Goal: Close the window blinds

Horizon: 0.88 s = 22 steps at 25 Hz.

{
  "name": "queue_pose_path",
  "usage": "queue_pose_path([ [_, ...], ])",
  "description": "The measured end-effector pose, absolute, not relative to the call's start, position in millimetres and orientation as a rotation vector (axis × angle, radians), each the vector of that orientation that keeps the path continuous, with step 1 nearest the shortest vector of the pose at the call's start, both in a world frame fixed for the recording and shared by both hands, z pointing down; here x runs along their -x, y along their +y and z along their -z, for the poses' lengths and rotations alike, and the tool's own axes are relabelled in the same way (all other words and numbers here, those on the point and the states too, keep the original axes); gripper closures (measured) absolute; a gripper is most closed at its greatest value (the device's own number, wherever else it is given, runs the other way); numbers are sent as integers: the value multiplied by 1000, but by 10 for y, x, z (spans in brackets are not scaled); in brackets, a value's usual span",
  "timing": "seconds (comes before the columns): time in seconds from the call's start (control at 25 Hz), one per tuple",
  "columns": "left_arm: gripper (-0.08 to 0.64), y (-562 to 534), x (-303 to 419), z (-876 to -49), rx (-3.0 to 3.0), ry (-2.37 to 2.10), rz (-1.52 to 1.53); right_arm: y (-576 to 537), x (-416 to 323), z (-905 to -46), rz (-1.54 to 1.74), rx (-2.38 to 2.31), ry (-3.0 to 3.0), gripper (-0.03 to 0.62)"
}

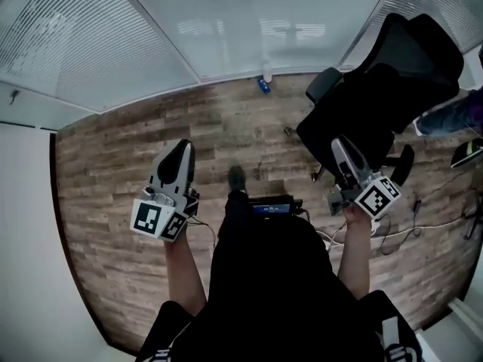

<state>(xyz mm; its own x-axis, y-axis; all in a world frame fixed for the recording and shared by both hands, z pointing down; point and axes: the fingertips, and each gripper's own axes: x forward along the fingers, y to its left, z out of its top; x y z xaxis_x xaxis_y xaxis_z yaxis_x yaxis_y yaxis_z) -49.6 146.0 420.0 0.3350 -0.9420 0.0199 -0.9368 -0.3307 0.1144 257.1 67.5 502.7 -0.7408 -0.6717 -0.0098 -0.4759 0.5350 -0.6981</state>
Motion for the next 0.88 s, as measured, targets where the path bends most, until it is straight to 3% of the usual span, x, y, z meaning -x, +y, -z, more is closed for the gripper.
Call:
queue_pose_path([
  [0.6,541,1761,307,-4055,-2511,-1742,78,830,-2650,-4982,1004,884,2423,500],
  [0.88,541,1768,620,-4310,-2468,-1615,228,1142,-2497,-5098,1020,1006,2417,559],
])
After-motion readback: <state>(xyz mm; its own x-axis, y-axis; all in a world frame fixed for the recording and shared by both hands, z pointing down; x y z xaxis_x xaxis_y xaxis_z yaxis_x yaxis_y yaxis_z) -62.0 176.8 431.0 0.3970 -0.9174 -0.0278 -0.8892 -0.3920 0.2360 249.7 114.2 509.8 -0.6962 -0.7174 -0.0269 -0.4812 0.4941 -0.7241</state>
